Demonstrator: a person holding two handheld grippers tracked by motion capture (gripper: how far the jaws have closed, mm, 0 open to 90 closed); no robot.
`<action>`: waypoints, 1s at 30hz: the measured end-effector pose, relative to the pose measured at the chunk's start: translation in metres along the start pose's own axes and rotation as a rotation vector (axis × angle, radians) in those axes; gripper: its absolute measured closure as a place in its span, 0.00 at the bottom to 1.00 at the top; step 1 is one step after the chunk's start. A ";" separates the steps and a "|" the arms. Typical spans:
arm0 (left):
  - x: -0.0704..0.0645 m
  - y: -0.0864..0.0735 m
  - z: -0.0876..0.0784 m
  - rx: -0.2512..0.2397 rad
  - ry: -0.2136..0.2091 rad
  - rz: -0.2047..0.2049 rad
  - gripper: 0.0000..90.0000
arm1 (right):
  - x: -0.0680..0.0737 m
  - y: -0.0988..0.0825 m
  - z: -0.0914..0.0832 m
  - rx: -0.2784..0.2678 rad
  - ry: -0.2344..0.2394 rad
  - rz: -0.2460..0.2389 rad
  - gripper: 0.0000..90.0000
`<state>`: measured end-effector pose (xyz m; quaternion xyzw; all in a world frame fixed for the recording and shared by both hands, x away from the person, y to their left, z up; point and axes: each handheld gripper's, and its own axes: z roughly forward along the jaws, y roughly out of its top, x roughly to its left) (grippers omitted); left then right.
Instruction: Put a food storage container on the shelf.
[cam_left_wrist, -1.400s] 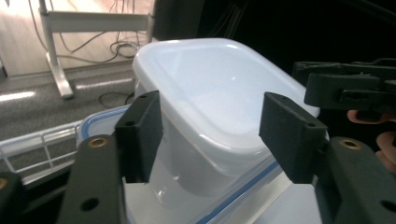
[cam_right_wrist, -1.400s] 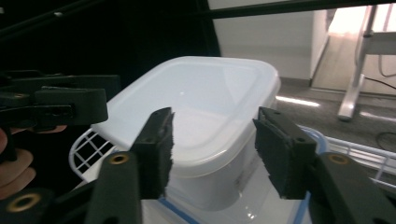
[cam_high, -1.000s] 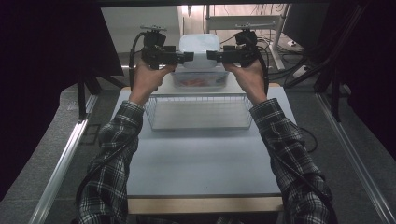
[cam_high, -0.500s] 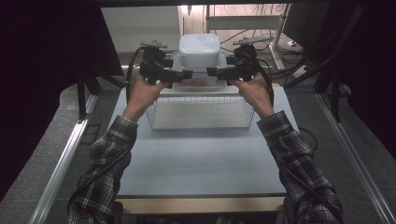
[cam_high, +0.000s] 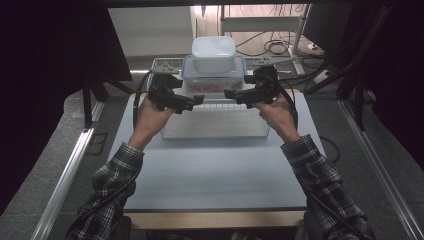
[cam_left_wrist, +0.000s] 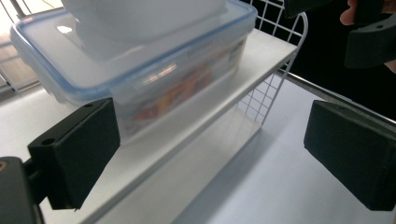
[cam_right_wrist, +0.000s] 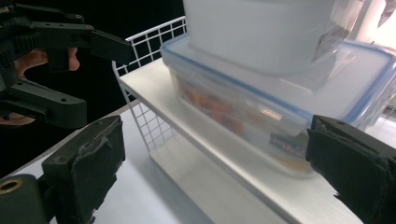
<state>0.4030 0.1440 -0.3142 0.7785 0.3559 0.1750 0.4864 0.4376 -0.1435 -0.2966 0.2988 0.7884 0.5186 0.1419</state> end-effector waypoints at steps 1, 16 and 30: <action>-0.001 -0.002 0.000 0.001 -0.002 0.005 0.04 | 0.000 -0.002 -0.001 -0.001 0.001 -0.001 0.06; -0.017 -0.036 -0.003 -0.002 -0.012 0.042 0.03 | 0.009 -0.031 -0.010 0.022 0.026 -0.016 0.06; -0.023 -0.062 -0.003 0.006 -0.003 0.049 0.03 | 0.018 -0.052 -0.009 0.048 0.022 -0.052 0.02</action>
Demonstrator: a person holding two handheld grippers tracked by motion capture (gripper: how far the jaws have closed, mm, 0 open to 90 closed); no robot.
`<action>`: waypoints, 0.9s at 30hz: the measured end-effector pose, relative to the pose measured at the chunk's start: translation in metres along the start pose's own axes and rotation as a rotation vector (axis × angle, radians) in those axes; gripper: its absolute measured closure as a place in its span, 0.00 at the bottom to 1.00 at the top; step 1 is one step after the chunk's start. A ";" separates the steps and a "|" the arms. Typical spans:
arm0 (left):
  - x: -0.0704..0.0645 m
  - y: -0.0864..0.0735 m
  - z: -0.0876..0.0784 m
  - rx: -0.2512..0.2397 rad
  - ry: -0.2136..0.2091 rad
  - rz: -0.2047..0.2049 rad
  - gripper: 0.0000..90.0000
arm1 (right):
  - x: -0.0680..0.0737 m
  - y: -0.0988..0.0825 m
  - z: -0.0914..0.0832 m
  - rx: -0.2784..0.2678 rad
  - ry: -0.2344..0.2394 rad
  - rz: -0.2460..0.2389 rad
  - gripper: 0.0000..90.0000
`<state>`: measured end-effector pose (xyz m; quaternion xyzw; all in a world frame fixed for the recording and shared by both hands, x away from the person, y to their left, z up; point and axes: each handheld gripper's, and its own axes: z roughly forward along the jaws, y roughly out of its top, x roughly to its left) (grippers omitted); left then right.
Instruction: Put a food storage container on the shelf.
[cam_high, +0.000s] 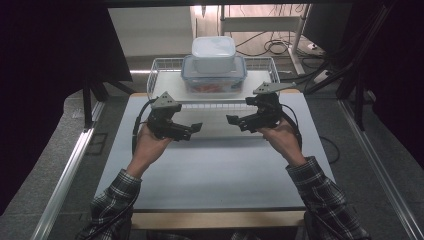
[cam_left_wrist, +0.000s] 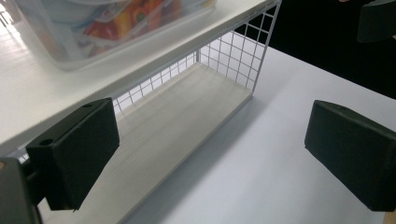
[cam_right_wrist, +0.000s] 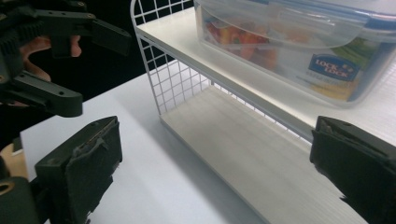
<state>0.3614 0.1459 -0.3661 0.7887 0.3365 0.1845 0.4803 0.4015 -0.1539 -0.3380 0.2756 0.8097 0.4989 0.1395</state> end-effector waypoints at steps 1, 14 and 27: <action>0.000 -0.001 0.000 -0.001 0.001 0.000 0.03 | 0.001 -0.001 0.000 -0.001 -0.005 -0.004 0.02; -0.006 -0.024 -0.002 0.017 0.017 0.010 0.03 | 0.004 -0.021 0.002 0.001 -0.013 -0.004 0.02; -0.006 -0.057 -0.003 0.020 0.011 -0.032 0.03 | 0.005 -0.045 0.007 0.018 -0.023 -0.013 0.02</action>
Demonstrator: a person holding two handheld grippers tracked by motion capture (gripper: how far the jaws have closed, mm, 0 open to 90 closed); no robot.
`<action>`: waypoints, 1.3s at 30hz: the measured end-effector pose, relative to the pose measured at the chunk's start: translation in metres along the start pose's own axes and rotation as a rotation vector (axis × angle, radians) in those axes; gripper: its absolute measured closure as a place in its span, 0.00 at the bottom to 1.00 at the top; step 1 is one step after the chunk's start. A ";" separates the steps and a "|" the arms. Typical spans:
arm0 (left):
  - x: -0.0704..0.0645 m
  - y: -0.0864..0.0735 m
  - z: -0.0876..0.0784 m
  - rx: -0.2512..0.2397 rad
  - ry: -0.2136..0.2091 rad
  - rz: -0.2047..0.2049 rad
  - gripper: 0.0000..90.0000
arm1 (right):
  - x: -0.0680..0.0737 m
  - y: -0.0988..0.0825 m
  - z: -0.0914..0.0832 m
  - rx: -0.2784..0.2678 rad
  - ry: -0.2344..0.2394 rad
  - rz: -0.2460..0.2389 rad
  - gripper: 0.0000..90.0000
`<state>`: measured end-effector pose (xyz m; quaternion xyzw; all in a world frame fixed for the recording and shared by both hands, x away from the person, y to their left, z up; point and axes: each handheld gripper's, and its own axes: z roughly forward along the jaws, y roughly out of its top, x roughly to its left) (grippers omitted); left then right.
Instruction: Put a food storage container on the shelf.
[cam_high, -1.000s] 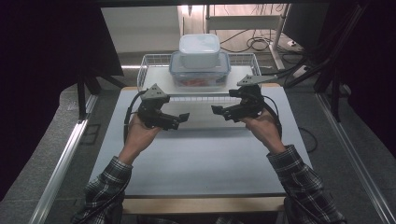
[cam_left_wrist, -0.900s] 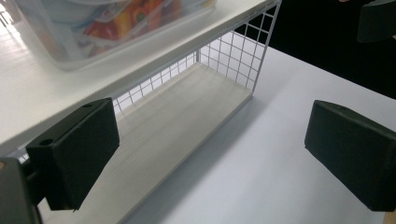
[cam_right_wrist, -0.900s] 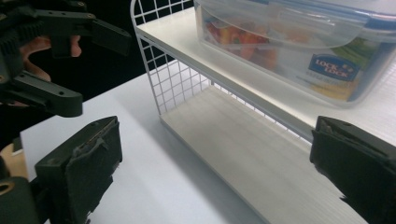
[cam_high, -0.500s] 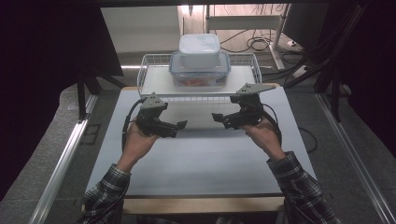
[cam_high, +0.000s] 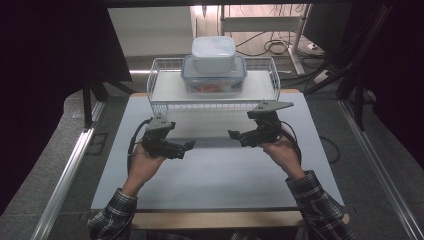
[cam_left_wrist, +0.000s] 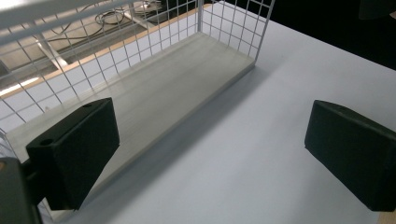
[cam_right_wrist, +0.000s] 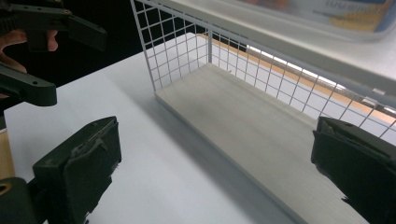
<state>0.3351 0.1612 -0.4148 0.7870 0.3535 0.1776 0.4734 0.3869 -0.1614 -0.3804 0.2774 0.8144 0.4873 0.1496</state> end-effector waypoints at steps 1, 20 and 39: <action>0.000 -0.002 0.000 0.001 -0.002 -0.002 0.03 | 0.000 -0.002 0.000 0.000 -0.001 -0.001 0.02; -0.004 -0.029 0.003 0.024 0.011 -0.014 0.04 | 0.006 -0.030 -0.001 0.031 -0.019 0.008 0.00; -0.014 -0.049 -0.005 0.034 0.018 -0.009 0.04 | 0.007 -0.052 -0.014 0.048 -0.028 -0.001 0.00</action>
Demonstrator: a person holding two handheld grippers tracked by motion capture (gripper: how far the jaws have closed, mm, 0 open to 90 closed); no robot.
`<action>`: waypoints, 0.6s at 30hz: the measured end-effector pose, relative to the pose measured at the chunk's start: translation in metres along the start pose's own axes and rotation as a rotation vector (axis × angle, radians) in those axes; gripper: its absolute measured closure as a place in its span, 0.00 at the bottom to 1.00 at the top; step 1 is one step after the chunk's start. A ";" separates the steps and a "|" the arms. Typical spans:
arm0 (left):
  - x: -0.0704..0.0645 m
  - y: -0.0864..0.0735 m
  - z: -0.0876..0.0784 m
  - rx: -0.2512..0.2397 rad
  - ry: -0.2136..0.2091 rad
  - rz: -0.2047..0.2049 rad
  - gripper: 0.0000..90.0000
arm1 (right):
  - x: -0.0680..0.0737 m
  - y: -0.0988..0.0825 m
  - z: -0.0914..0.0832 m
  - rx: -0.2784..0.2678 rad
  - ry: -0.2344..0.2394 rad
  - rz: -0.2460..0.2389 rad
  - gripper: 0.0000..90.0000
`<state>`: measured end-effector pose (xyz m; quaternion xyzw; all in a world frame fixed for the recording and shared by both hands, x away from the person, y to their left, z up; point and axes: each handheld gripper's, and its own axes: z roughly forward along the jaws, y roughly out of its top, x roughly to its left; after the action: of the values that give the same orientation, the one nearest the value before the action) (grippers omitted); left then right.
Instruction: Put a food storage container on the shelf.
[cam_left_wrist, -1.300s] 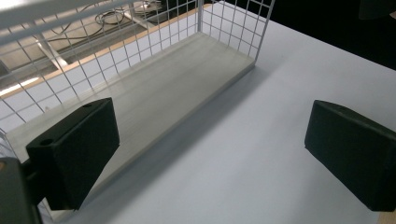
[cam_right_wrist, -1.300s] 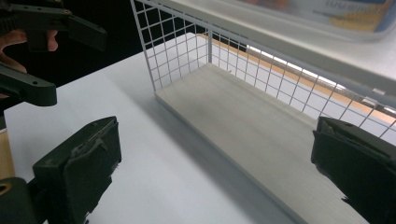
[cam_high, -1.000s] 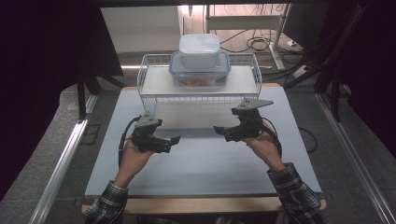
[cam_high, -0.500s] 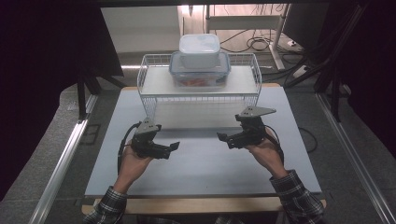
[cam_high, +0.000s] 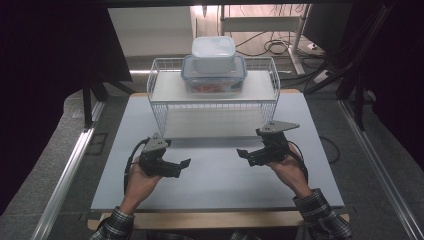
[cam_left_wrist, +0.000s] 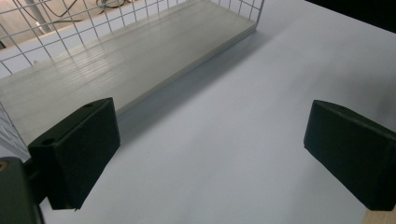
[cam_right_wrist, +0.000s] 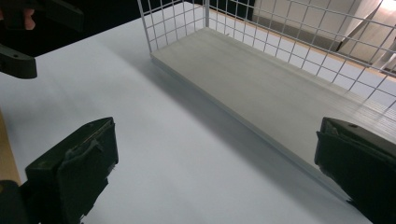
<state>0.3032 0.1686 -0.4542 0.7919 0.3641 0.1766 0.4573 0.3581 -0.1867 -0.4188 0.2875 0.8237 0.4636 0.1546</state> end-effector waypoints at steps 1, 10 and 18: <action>0.000 -0.001 0.000 -0.002 0.000 0.001 0.04 | 0.000 -0.001 -0.001 -0.004 0.002 -0.001 0.00; -0.001 -0.011 -0.001 0.001 0.002 -0.006 0.03 | 0.001 -0.012 -0.003 0.014 -0.009 0.009 0.00; 0.000 -0.020 -0.001 0.006 -0.004 -0.022 0.03 | -0.001 -0.023 -0.004 0.018 -0.012 0.018 0.00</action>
<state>0.2944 0.1753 -0.4711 0.7895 0.3723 0.1689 0.4577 0.3492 -0.1995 -0.4361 0.2992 0.8244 0.4556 0.1528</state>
